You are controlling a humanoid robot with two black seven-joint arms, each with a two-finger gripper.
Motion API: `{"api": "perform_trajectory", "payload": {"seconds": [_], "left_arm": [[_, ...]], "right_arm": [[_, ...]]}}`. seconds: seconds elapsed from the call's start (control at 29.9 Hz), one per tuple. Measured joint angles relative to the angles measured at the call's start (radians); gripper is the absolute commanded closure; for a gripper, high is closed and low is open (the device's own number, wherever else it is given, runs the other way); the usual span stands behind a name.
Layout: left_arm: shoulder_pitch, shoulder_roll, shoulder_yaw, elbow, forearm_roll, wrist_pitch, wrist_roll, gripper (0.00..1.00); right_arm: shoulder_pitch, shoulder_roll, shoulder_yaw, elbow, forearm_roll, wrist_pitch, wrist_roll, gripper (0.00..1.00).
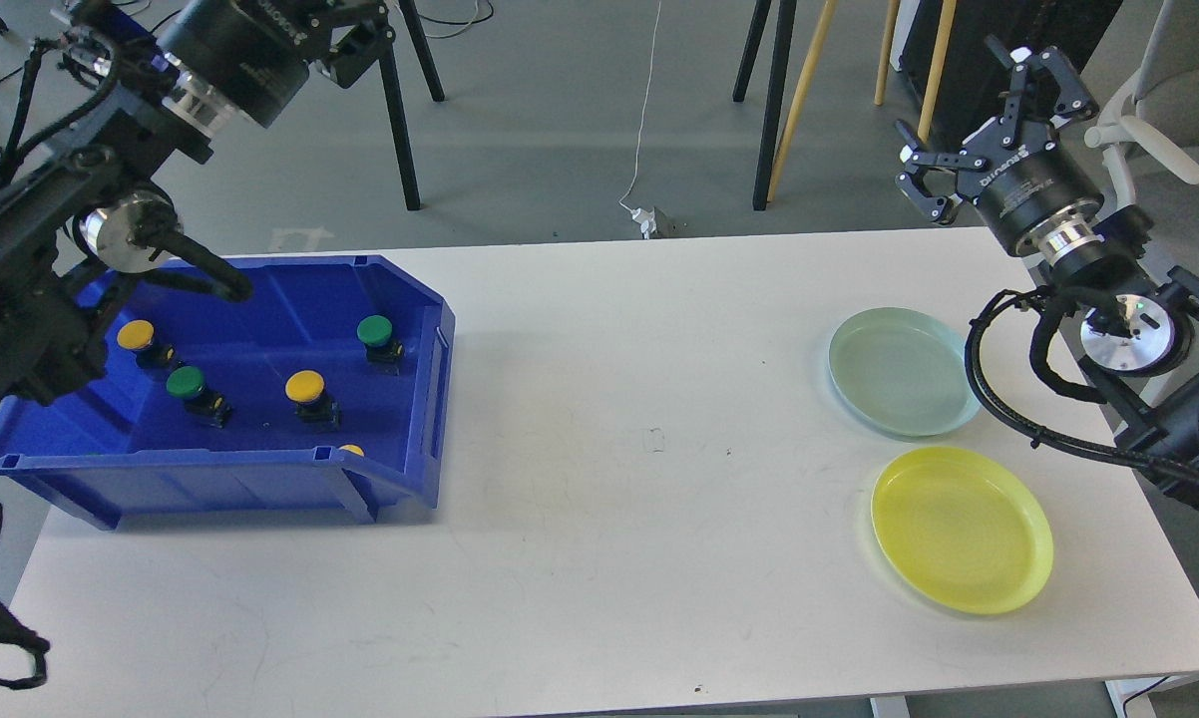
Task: Pass button and place on color plate
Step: 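Move the left gripper over the blue bin toward the buttons, then lower the left gripper into the bin and grasp a yellow button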
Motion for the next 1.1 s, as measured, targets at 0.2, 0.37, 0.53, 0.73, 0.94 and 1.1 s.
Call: {"api": "perform_trajectory", "payload": {"seconds": [0.2, 0.37, 0.53, 0.73, 0.94, 1.1], "left_arm": [[-0.302, 0.092, 0.565, -0.067, 0.263, 0.012, 0.000, 0.01], [-0.413, 0.098, 0.822, -0.058, 0.620, 0.073, 0.000, 0.02], [-0.410, 0.066, 1.006, -0.005, 0.816, 0.171, 0.000, 0.02], [-0.281, -0.022, 1.086, 0.165, 0.846, 0.223, 0.000, 0.02], [-0.193, -0.076, 1.084, 0.286, 0.846, 0.243, 0.000, 0.03], [-0.169, -0.080, 1.086, 0.293, 0.846, 0.244, 0.000, 0.04]], "right_arm": [[-0.017, -0.028, -0.001, 0.004, 0.001, 0.000, -0.005, 0.01], [-0.042, -0.035, -0.001, 0.007, 0.001, 0.000, -0.006, 0.01], [-0.062, -0.036, -0.001, 0.007, 0.001, 0.000, -0.006, 0.01], [-0.077, -0.039, -0.001, 0.007, 0.000, 0.000, -0.006, 0.01], [-0.079, -0.039, -0.005, 0.007, 0.000, 0.000, -0.007, 0.01], [-0.079, -0.039, -0.007, 0.007, 0.000, 0.000, -0.007, 0.01]]}}
